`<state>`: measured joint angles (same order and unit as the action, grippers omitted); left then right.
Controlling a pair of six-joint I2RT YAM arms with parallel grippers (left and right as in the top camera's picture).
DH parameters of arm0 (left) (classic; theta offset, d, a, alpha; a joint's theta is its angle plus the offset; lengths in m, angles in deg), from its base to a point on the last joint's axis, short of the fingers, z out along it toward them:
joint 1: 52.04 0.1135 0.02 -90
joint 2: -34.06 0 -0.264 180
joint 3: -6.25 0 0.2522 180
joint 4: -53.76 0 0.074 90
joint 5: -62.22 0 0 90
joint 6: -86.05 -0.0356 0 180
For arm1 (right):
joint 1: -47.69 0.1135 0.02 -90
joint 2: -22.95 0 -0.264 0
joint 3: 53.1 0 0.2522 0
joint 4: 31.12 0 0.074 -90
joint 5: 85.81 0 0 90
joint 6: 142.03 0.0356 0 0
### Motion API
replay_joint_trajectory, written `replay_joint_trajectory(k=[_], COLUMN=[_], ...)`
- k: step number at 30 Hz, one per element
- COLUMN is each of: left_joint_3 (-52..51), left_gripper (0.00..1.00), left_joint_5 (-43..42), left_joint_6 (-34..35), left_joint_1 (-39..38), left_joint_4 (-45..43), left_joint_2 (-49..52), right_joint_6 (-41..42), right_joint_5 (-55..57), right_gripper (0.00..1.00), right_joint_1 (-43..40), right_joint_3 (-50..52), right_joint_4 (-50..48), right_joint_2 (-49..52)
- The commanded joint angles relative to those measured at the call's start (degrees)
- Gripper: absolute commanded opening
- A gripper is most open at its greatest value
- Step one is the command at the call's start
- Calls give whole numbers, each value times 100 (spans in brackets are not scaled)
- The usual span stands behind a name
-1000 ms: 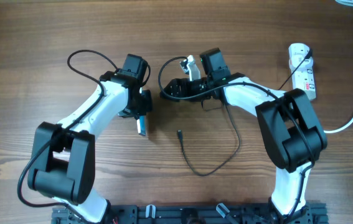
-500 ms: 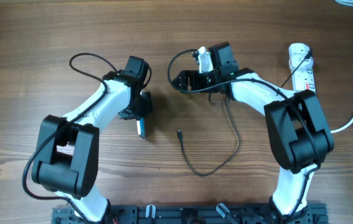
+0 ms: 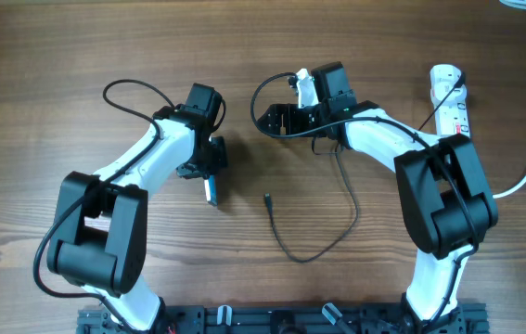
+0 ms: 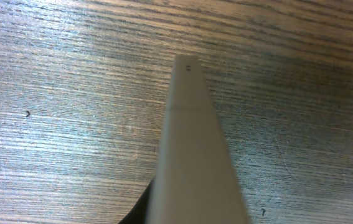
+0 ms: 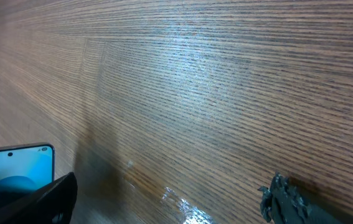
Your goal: Plug charger to phone and switch on socket
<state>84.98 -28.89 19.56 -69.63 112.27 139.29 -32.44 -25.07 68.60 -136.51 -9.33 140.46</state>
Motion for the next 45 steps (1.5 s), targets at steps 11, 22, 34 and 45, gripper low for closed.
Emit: replay_joint_trajectory(k=[11, 22, 34, 45], left_joint_3=[-26, -26, -26, -4], left_gripper=[14, 18, 4, 4], left_joint_5=[94, 94, 52, -1871], left_joint_6=[146, 146, 140, -684], left_joint_1=[-33, -33, -33, 1038], left_joint_4=[-11, -11, -13, 61], left_joint_2=[55, 55, 55, -542], right_joint_6=[0, 4, 17, 122], right_joint_5=[785, 782, 629, 522], right_gripper=[100, 100, 100, 65], right_joint_1=[-57, -57, -57, -50], right_joint_3=[247, 247, 247, 247], right_joint_4=[210, 188, 168, 686], right_joint_2=[356, 356, 356, 153])
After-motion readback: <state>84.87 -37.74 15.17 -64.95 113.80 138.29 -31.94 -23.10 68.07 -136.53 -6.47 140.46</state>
